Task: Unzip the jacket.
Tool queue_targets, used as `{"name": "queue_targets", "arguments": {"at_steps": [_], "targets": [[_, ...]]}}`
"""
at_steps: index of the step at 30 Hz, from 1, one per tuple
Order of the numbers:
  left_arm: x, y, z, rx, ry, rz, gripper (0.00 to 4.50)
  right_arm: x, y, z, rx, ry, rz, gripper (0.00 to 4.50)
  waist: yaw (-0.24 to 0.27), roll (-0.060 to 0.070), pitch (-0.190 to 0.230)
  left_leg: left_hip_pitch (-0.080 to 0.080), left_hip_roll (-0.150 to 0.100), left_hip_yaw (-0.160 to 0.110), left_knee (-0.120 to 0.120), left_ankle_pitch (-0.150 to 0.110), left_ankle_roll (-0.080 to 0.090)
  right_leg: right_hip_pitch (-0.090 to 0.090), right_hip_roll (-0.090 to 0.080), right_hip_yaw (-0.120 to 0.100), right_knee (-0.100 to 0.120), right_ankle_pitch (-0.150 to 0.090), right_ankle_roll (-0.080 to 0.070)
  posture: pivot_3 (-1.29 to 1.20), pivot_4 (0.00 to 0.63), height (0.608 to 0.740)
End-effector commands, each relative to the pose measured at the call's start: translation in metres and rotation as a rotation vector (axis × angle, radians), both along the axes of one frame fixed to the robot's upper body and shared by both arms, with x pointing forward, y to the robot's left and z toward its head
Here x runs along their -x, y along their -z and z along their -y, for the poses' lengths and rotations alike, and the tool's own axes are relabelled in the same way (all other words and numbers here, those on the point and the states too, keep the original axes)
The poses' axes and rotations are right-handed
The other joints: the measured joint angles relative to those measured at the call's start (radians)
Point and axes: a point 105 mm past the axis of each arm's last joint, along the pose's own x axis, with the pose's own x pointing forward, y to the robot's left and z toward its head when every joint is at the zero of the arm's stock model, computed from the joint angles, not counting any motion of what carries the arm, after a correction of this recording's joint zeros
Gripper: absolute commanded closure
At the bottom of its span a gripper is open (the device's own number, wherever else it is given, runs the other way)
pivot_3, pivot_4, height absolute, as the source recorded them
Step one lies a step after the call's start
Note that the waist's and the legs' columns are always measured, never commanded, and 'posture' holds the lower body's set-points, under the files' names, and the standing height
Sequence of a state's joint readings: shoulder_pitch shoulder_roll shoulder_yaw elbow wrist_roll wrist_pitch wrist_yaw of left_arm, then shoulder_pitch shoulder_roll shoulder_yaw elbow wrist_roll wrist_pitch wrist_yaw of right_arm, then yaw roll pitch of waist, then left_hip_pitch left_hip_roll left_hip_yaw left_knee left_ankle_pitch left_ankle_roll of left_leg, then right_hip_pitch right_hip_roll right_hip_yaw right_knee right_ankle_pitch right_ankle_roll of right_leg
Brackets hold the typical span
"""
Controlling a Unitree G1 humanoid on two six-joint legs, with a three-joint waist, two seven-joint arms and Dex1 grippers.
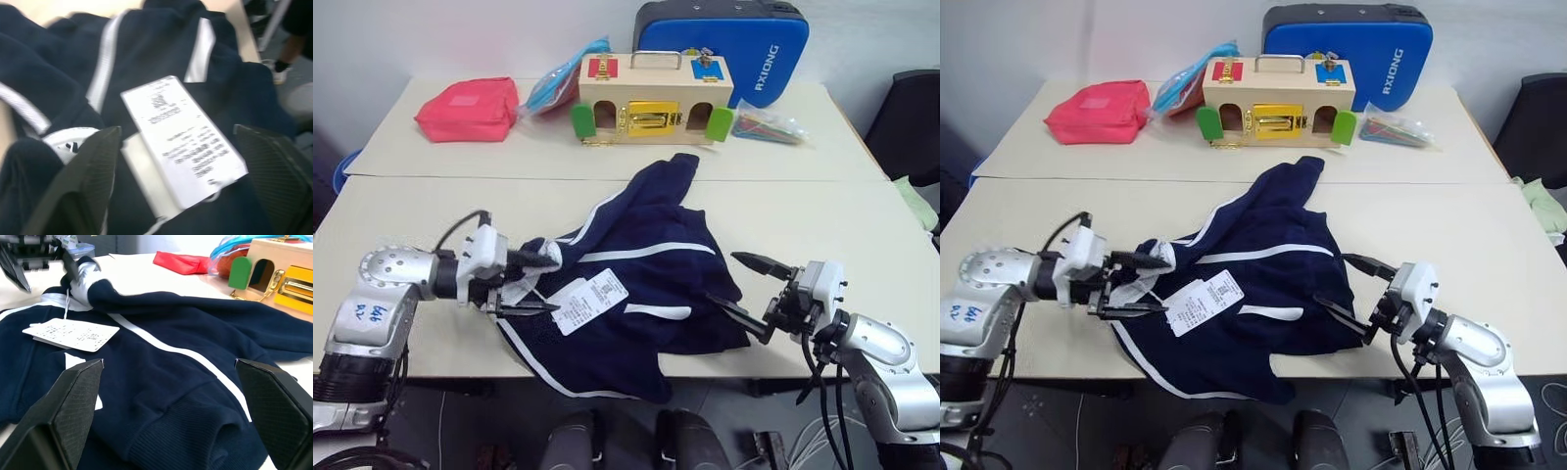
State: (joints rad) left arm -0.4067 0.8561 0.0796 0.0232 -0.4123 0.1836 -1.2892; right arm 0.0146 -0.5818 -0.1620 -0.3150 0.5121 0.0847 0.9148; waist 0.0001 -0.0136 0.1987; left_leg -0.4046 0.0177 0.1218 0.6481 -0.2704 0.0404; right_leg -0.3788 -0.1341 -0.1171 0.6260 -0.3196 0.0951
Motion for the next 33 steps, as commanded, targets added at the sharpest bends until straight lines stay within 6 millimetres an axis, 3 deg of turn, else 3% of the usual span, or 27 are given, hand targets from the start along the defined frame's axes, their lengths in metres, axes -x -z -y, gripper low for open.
{"name": "queue_targets", "arguments": {"at_steps": [1,5,10,13,15,20,26,30,33], "targets": [[-0.02,-0.006,-0.017,-0.065,-0.104,0.14,0.05,0.004,-0.008,-0.003,-0.008,-0.001,0.049,0.0,0.001,0.0,0.0,0.0,0.0,0.0,0.0,0.0,0.0,0.0,0.0,0.0,0.0,0.0,0.0,0.0,0.15,0.74],[-0.047,0.001,-0.017,-0.072,-0.209,0.211,0.05,0.003,-0.009,-0.004,-0.015,0.002,0.053,0.0,0.003,0.0,0.0,0.0,-0.001,0.0,0.0,0.0,0.001,0.0,0.0,0.0,0.0,0.0,0.0,0.0,0.15,0.74],[-0.067,0.008,-0.021,-0.038,-0.312,0.204,0.05,0.003,-0.009,-0.004,-0.015,0.003,0.054,0.0,0.0,0.0,0.0,0.0,-0.001,0.0,0.0,0.0,0.001,0.0,0.0,-0.001,0.002,0.0,0.0,0.0,0.15,0.74],[-0.087,0.02,-0.049,-0.061,-0.524,0.164,0.05,0.003,-0.011,-0.006,-0.016,-0.004,0.061,0.0,-0.002,0.0,0.0,0.0,-0.001,0.0,0.0,0.0,0.001,0.0,0.001,-0.001,0.002,0.0,0.0,0.0,0.15,0.74],[-0.09,0.028,-0.068,-0.062,-0.623,0.118,0.05,0.003,-0.016,-0.009,-0.019,-0.013,0.07,0.0,-0.006,0.0,0.0,0.0,0.0,0.0,0.0,0.0,0.001,0.0,0.002,-0.001,0.002,0.0,0.0,0.0,0.15,0.74],[-0.082,0.033,-0.096,-0.052,-0.733,0.088,0.05,0.002,-0.031,-0.023,-0.016,-0.101,0.08,0.0,-0.01,-0.001,0.0,0.0,0.001,0.001,0.0,0.0,0.001,0.0,0.002,0.0,0.003,0.0,0.0,0.0,0.15,0.74],[-0.047,0.0,-0.078,0.182,-0.476,0.159,0.05,-0.002,-0.044,-0.059,0.039,-0.308,-0.009,0.0,-0.026,-0.001,0.0,0.0,0.002,0.0,0.0,0.0,0.0,0.0,0.001,-0.001,0.003,0.0,0.0,0.0,0.15,0.74],[-0.03,-0.009,-0.081,0.135,-0.386,0.121,0.05,-0.004,-0.048,-0.078,0.098,-0.423,-0.091,0.0,-0.027,-0.001,0.0,-0.001,0.002,-0.001,0.001,0.0,0.0,0.0,0.001,-0.001,0.002,0.0,0.0,0.0,0.15,0.74],[-0.014,-0.009,-0.079,0.042,-0.283,0.119,0.05,-0.005,-0.04,-0.098,0.231,-0.521,-0.144,0.0,-0.028,0.0,0.0,-0.001,0.001,-0.001,0.0,0.0,0.0,0.0,0.0,-0.001,0.002,0.0,0.0,0.0,0.15,0.74]]}}
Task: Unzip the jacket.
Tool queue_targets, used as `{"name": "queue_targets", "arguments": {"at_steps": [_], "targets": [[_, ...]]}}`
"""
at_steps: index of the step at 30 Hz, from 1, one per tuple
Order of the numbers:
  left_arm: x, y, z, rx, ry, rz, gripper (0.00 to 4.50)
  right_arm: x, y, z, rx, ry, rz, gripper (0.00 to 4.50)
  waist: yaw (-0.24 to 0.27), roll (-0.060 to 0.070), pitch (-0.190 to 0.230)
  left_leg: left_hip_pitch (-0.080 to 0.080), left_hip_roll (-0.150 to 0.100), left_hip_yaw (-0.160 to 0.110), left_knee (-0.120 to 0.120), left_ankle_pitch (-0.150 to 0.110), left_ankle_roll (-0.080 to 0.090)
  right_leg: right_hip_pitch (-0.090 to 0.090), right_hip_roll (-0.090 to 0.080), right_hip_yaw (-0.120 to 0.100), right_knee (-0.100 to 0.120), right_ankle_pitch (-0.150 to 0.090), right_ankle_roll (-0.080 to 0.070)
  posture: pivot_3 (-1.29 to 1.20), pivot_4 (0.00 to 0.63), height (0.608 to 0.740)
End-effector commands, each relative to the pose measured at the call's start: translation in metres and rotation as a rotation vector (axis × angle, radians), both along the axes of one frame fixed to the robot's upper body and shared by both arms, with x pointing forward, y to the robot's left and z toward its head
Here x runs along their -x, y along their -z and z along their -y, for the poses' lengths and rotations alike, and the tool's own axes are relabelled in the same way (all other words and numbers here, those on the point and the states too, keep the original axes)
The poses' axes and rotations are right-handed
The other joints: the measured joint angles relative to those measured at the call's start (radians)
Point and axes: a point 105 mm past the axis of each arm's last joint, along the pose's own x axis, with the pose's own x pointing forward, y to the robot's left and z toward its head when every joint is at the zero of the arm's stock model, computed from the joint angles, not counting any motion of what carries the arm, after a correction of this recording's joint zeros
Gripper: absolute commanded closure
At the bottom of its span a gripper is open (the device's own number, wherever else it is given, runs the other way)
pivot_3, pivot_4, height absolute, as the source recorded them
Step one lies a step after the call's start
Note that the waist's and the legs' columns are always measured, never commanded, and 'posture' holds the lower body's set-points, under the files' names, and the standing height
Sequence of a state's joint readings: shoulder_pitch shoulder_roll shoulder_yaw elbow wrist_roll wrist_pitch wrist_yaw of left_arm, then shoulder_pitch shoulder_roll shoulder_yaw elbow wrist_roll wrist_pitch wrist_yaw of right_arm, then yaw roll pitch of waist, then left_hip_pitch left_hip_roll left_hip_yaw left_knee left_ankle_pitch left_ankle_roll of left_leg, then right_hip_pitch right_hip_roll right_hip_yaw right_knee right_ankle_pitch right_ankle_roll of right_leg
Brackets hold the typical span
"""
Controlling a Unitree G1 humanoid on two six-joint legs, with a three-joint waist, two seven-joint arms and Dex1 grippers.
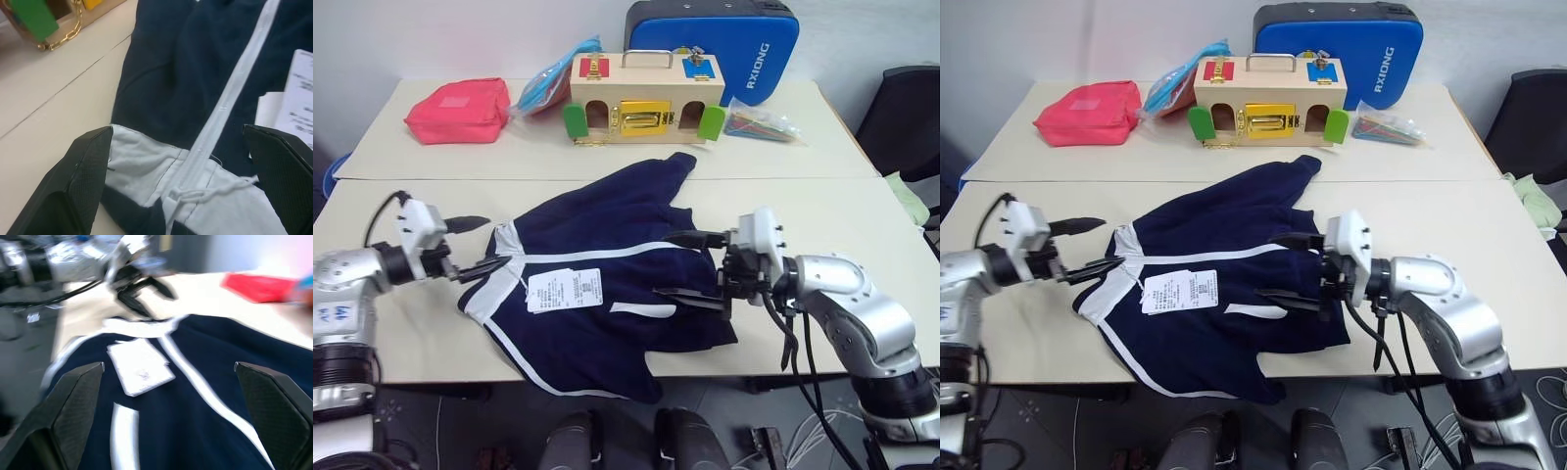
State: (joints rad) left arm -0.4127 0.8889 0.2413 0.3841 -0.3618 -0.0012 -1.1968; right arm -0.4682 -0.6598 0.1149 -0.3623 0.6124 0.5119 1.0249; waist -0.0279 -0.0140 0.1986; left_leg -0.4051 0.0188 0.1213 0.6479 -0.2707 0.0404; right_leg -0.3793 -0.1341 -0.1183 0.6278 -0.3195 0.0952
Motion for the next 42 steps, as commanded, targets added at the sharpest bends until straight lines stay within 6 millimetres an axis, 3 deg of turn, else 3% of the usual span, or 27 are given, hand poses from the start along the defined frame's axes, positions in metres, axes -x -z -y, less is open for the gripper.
{"name": "queue_targets", "arguments": {"at_steps": [1,4,9,12,18,27,34,39,42], "targets": [[0.018,-0.005,0.008,-0.072,0.131,0.004,0.05,0.003,0.01,-0.019,0.109,-0.103,-0.078,0.0,0.0,0.0,0.0,0.0,0.0,0.0,0.0,0.0,0.0,0.0,0.0,0.0,0.0,0.0,0.0,0.0,0.15,0.74],[0.029,0.01,0.013,-0.129,0.212,-0.032,0.05,-0.009,0.021,-0.047,0.161,-0.125,-0.153,0.0,-0.001,0.0,0.0,-0.001,0.0,0.0,0.0,0.0,0.0,0.0,-0.001,0.0,0.0,0.0,0.0,0.0,0.15,0.74],[0.023,0.03,0.014,-0.107,0.205,-0.04,0.05,-0.028,0.035,-0.1,0.226,-0.128,-0.177,0.0,-0.006,-0.001,0.0,-0.003,0.0,0.003,0.0,0.001,-0.002,-0.008,0.0,0.001,0.004,-0.001,-0.001,0.0,0.15,0.74],[0.02,0.039,0.015,-0.12,0.207,-0.061,0.05,-0.034,0.044,-0.121,0.284,-0.142,-0.138,0.0,-0.006,-0.001,-0.001,-0.011,0.0,0.006,0.004,0.001,-0.001,-0.017,0.0,0.0,0.017,-0.001,-0.001,0.0,0.15,0.74],[0.014,0.037,0.012,-0.103,0.174,-0.019,0.05,-0.059,0.044,-0.152,0.287,-0.059,-0.09,0.0,-0.007,-0.002,-0.001,-0.017,-0.003,0.01,0.01,0.002,0.004,-0.022,0.001,-0.01,0.018,0.0,-0.001,0.0,0.15,0.74],[0.01,0.036,0.011,-0.112,0.188,-0.025,0.05,-0.065,0.06,-0.164,0.34,-0.04,-0.174,0.0,-0.01,-0.002,-0.001,-0.017,-0.002,0.009,0.01,0.002,0.003,-0.023,0.001,-0.011,0.019,0.0,-0.001,0.0,0.15,0.74],[0.005,0.036,0.023,-0.116,0.253,-0.021,0.05,-0.082,0.055,-0.159,0.303,0.045,-0.265,0.0,-0.027,-0.002,-0.001,-0.017,-0.002,0.009,0.01,0.002,0.003,-0.023,0.001,-0.011,0.02,0.0,-0.001,0.0,0.15,0.74],[0.001,0.043,0.025,-0.127,0.275,-0.078,0.05,-0.066,0.07,-0.152,0.375,-0.038,-0.394,0.0,-0.029,-0.003,-0.002,-0.017,-0.002,0.009,0.009,0.002,0.003,-0.024,0.002,-0.011,0.021,0.0,-0.001,0.0,0.15,0.74],[-0.004,0.048,0.024,-0.135,0.278,-0.11,0.05,-0.052,0.069,-0.155,0.355,-0.104,-0.511,0.0,-0.029,-0.003,-0.002,-0.017,-0.002,0.01,0.009,0.002,0.003,-0.024,0.002,-0.011,0.021,0.0,-0.001,0.0,0.15,0.74]]}}
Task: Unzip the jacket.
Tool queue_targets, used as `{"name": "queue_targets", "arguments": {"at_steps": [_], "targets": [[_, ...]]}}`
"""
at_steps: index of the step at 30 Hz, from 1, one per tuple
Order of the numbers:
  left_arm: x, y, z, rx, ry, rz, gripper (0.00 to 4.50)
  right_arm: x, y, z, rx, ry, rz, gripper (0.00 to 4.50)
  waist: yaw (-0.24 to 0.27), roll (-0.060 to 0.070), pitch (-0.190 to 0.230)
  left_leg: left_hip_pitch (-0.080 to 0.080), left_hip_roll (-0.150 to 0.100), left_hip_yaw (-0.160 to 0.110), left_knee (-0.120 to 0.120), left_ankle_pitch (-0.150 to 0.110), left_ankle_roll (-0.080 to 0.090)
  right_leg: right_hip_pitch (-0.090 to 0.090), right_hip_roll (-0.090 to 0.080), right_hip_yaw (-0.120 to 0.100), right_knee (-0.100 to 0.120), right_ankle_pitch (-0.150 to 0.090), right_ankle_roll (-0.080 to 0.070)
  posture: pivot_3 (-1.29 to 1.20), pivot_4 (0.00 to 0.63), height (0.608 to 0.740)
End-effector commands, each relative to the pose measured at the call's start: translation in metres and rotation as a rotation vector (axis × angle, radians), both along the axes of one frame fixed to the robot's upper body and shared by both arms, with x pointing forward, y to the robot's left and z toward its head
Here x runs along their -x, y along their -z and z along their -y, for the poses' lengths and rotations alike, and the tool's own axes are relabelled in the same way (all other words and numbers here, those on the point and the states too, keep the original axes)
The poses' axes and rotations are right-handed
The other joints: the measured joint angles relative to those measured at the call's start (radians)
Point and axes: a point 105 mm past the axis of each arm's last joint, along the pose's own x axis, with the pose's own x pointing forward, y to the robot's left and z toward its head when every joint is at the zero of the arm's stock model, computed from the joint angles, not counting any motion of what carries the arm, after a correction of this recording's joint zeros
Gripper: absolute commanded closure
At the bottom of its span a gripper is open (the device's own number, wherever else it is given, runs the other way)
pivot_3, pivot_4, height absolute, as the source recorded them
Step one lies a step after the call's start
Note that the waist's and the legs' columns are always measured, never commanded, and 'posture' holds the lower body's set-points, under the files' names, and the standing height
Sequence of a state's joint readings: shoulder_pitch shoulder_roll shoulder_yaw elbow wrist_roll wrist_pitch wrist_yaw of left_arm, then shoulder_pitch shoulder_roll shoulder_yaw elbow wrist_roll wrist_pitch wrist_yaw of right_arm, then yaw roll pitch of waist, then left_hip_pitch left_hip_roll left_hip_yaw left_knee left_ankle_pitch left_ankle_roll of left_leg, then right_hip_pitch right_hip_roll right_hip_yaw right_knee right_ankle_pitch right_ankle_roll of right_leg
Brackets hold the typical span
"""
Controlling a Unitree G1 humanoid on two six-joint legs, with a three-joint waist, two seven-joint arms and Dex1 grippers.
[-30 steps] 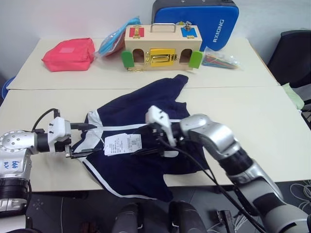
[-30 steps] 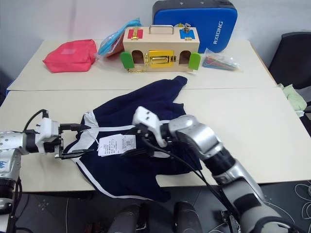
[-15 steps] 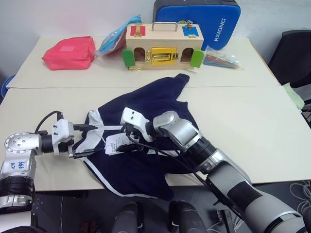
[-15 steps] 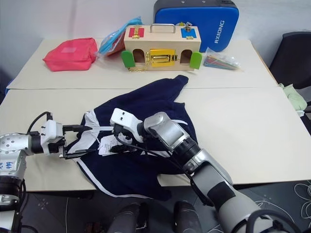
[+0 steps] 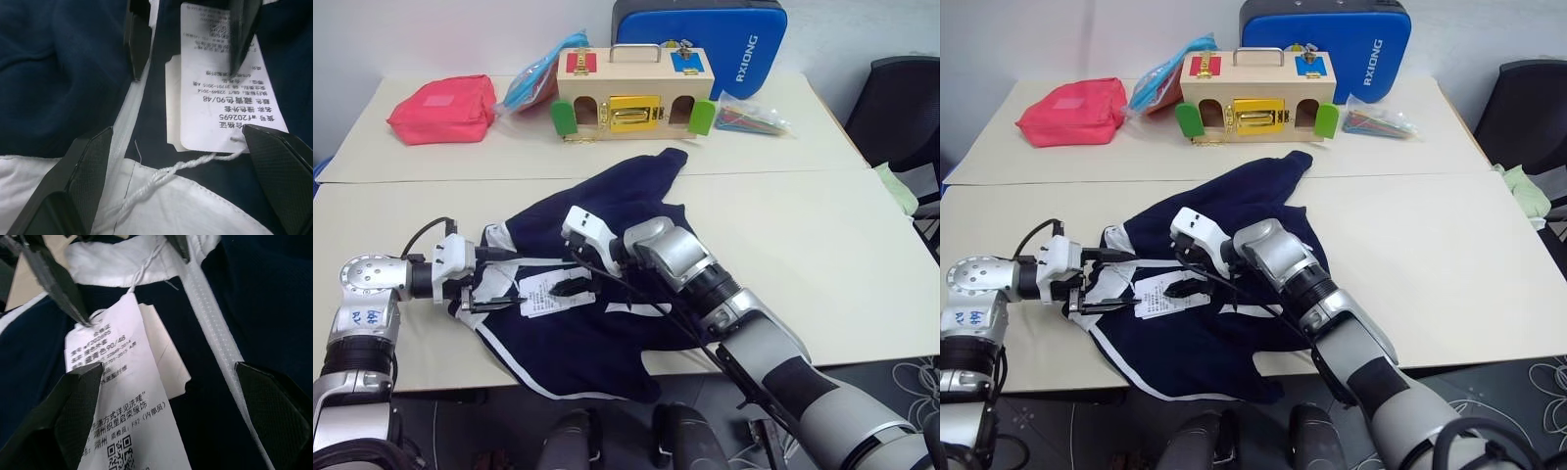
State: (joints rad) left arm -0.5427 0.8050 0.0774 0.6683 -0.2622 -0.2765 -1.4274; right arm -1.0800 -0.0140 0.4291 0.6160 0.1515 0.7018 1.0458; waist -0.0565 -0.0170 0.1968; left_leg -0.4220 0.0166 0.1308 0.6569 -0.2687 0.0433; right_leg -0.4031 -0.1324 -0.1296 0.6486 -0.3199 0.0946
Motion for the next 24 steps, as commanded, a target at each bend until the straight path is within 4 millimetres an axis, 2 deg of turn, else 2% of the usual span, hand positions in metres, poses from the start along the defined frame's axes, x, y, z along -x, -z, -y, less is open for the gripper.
{"name": "queue_targets", "arguments": {"at_steps": [1,2,5,12,16,19,24], "targets": [[-0.004,0.002,-0.002,-0.025,0.01,-0.011,0.05,0.019,0.003,-0.005,-0.016,-0.051,-0.147,0.0,0.0,0.0,0.0,0.0,0.0,0.0,0.0,0.0,0.0,0.0,0.0,0.0,0.0,0.0,0.0,0.0,0.15,0.74],[-0.005,0.003,-0.001,-0.028,0.013,-0.013,0.05,0.02,0.002,-0.006,-0.02,-0.051,-0.157,0.0,0.0,0.0,0.0,0.0,0.0,0.0,0.0,0.0,0.0,0.0,0.0,0.0,0.001,0.0,0.0,0.0,0.15,0.74],[-0.007,0.003,0.0,-0.039,0.041,-0.018,0.0,0.024,0.001,-0.008,-0.023,-0.065,-0.185,0.65,-0.002,0.0,0.0,0.0,0.0,0.001,0.0,0.0,0.0,-0.004,-0.001,0.0,0.005,0.0,0.0,0.0,0.15,0.74],[-0.008,0.001,-0.003,-0.057,0.058,-0.02,0.0,0.013,-0.007,-0.008,-0.065,-0.039,-0.092,2.98,-0.003,0.0,0.0,0.0,0.0,0.005,0.0,0.0,0.0,-0.007,-0.001,0.0,0.006,0.0,0.0,0.0,0.15,0.74],[-0.006,0.0,-0.005,-0.052,0.059,-0.003,0.0,0.009,-0.018,-0.01,-0.116,-0.055,-0.003,2.98,-0.003,0.0,0.0,-0.001,0.0,0.005,0.0,0.0,0.0,-0.007,-0.002,0.0,0.006,0.0,0.0,0.0,0.15,0.74],[-0.002,0.0,-0.006,-0.046,0.058,0.001,0.0,0.01,-0.027,-0.011,-0.146,-0.066,-0.015,2.98,-0.003,0.0,0.0,0.0,0.0,0.005,0.0,0.0,0.0,-0.007,-0.002,0.0,0.006,0.0,0.0,0.0,0.15,0.74],[0.006,0.006,-0.008,-0.052,0.062,0.0,0.0,0.023,-0.02,-0.012,-0.099,-0.111,-0.079,2.98,-0.005,0.0,0.0,0.0,0.001,0.005,0.0,0.0,0.0,-0.007,-0.002,0.001,0.007,0.0,0.0,0.0,0.15,0.74]]}}
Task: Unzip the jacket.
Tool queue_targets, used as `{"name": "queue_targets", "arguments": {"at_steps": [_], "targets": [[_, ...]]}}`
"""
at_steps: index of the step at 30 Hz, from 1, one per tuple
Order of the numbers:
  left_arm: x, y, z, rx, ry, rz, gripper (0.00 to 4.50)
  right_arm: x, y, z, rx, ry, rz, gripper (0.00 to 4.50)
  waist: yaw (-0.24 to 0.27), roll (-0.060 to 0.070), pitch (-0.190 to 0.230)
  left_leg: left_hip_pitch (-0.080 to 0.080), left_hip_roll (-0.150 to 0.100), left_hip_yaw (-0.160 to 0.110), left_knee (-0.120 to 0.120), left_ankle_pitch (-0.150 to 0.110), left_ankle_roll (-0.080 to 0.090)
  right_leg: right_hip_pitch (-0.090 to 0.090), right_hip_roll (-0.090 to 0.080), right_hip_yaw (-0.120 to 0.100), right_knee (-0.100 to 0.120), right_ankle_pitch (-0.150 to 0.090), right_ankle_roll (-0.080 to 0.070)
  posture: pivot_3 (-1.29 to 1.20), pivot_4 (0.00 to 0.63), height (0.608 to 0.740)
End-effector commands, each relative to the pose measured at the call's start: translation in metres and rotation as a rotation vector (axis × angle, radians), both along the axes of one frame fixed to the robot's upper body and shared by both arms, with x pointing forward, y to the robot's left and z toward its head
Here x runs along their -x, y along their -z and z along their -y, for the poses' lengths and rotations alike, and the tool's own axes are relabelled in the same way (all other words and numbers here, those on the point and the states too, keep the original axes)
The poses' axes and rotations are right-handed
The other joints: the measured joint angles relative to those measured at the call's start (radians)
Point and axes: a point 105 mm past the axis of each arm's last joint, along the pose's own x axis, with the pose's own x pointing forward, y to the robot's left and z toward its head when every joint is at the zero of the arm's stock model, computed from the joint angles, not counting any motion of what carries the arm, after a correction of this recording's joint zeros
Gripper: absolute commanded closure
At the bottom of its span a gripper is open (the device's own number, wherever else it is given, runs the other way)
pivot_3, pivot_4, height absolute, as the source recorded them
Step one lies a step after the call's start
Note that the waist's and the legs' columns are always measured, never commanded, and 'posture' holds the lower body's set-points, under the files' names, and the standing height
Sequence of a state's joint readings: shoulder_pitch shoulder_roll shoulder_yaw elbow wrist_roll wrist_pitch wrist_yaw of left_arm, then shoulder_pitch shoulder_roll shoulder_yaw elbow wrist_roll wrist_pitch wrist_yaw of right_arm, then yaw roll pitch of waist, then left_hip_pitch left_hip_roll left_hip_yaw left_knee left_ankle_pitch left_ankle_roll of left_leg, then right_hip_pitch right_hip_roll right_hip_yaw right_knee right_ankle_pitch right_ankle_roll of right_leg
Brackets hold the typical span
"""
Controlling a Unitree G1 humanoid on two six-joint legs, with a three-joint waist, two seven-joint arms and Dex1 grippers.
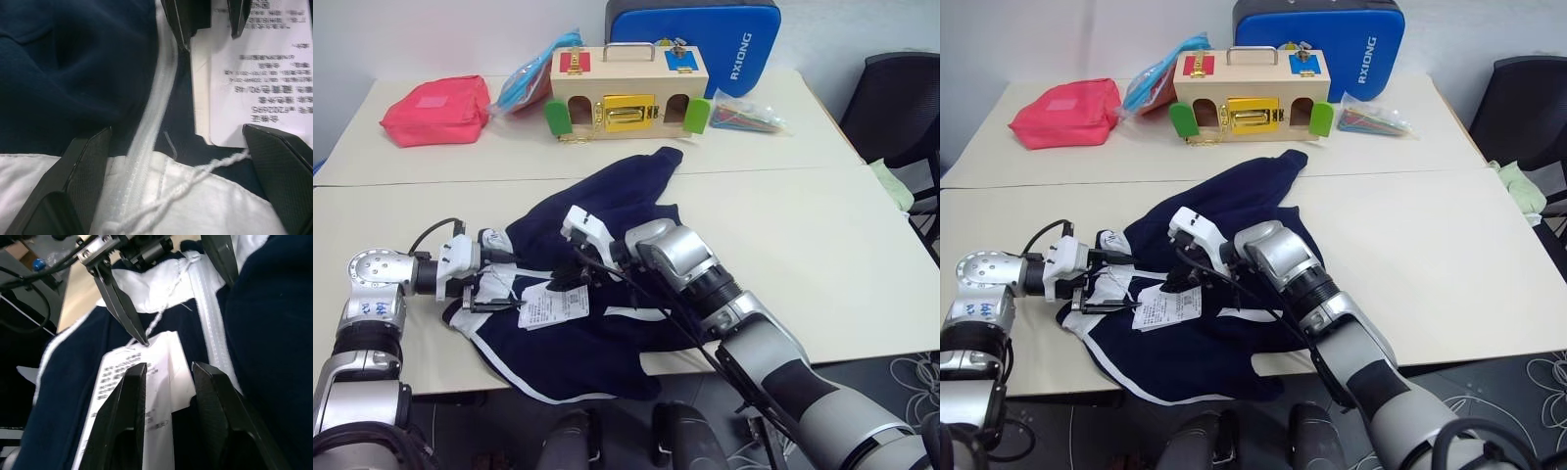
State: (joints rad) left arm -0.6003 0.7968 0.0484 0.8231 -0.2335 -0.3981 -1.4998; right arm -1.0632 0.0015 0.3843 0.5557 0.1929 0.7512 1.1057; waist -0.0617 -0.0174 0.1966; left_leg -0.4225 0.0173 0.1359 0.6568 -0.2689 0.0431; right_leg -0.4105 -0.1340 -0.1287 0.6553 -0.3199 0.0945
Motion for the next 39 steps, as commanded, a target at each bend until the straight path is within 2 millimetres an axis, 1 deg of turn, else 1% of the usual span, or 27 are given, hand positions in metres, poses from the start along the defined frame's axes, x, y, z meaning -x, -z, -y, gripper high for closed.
{"name": "queue_targets", "arguments": {"at_steps": [1,4,6,9,10,12,14,15,18,22,23,26,29,32,39], "targets": [[0.006,-0.004,-0.004,-0.014,0.012,0.022,0.0,0.009,-0.003,-0.006,-0.001,-0.04,-0.009,2.98,0.001,0.0,0.0,0.0,0.0,0.0,0.0,0.0,0.0,0.0,0.0,0.0,0.0,0.0,0.0,0.0,0.15,0.74],[0.005,-0.004,-0.003,-0.014,0.011,0.027,0.0,0.003,0.002,-0.006,0.015,-0.002,0.007,2.98,0.001,0.0,0.0,0.0,0.0,0.0,0.0,0.0,0.0,0.0,0.0,0.0,0.0,0.0,0.0,0.0,0.15,0.74],[0.005,-0.005,-0.002,-0.011,0.01,0.033,0.0,-0.003,0.002,-0.005,0.01,0.025,0.021,2.98,0.001,0.0,0.0,0.0,0.0,0.0,0.0,0.0,0.0,0.0,0.0,0.0,0.0,0.0,0.0,0.0,0.15,0.74],[0.005,-0.006,-0.002,-0.009,0.012,0.042,0.0,-0.007,-0.012,-0.005,-0.058,0.03,0.038,2.98,0.002,0.0,0.0,0.0,0.0,0.0,0.0,0.0,0.0,0.0,0.0,0.0,0.0,0.0,0.0,0.0,0.15,0.74],[0.006,-0.006,-0.002,-0.009,0.011,0.044,0.0,-0.008,-0.019,-0.005,-0.097,0.041,0.038,2.98,0.002,0.0,0.0,0.0,0.0,0.0,0.0,0.0,0.0,0.0,0.0,0.0,0.0,0.0,0.0,0.0,0.15,0.74],[0.007,-0.006,-0.003,-0.009,0.008,0.045,0.0,-0.011,-0.025,-0.004,-0.115,0.054,0.037,2.98,0.002,0.0,0.0,0.0,0.0,0.0,0.0,0.0,0.0,0.0,0.0,0.0,0.0,0.0,0.0,0.0,0.15,0.74],[0.008,-0.006,-0.004,-0.009,0.006,0.045,0.0,-0.015,-0.026,-0.001,-0.114,0.087,0.03,2.6,0.001,0.0,0.0,0.0,0.0,0.0,0.0,0.0,0.0,0.0,0.0,0.0,0.0,0.0,0.0,0.0,0.15,0.74],[0.009,-0.006,-0.005,-0.009,0.005,0.044,0.0,-0.013,-0.022,0.0,-0.091,0.07,0.026,2.37,0.0,0.0,0.0,0.0,0.0,0.0,0.0,0.0,0.0,0.0,0.0,0.0,0.0,0.0,0.0,0.0,0.15,0.74],[0.01,-0.005,-0.005,-0.01,0.001,0.041,0.0,-0.01,-0.007,-0.001,-0.027,0.064,0.043,1.37,0.0,0.0,0.0,0.0,0.0,0.0,0.0,0.0,0.0,0.0,0.0,0.0,0.0,0.0,0.0,0.0,0.15,0.74],[0.01,-0.007,-0.004,-0.016,0.01,0.044,0.0,-0.005,0.006,-0.002,0.019,0.056,0.019,0.11,0.001,0.0,0.0,0.0,0.0,0.001,0.0,0.0,0.0,0.0,0.0,0.0,0.0,0.0,0.0,0.0,0.15,0.74],[0.009,-0.008,-0.004,-0.02,0.013,0.046,0.0,-0.004,0.007,-0.002,0.028,0.053,0.02,0.01,0.001,0.0,0.0,0.0,0.0,0.001,0.0,0.0,0.0,0.0,0.0,0.0,0.0,0.0,0.0,0.0,0.15,0.74],[0.009,-0.011,-0.006,-0.028,0.014,0.046,0.0,-0.003,0.009,-0.001,0.037,0.055,0.007,0.01,0.001,0.0,0.0,0.0,0.0,0.001,0.0,0.0,0.0,0.0,0.0,0.0,0.0,0.0,0.0,0.0,0.15,0.74],[0.01,-0.012,-0.01,-0.04,0.011,0.039,0.0,0.001,0.007,-0.003,0.018,0.038,-0.023,0.01,0.001,0.0,0.0,0.0,0.0,0.001,0.0,0.0,0.0,0.0,0.0,0.0,0.0,0.0,0.0,0.0,0.15,0.74],[0.011,-0.01,-0.012,-0.05,0.005,0.031,0.0,0.007,0.001,-0.004,-0.003,0.018,-0.051,0.01,0.001,0.0,0.0,0.0,0.0,0.001,0.0,0.0,0.0,0.0,0.0,0.0,0.0,0.0,0.0,0.0,0.15,0.74],[0.011,-0.006,-0.013,-0.048,-0.003,0.026,0.0,0.015,-0.001,-0.004,0.003,-0.008,-0.052,0.01,0.001,0.0,0.0,0.0,0.0,0.001,0.0,0.0,0.0,0.0,0.0,0.001,0.0,0.0,0.0,0.0,0.15,0.74]]}}
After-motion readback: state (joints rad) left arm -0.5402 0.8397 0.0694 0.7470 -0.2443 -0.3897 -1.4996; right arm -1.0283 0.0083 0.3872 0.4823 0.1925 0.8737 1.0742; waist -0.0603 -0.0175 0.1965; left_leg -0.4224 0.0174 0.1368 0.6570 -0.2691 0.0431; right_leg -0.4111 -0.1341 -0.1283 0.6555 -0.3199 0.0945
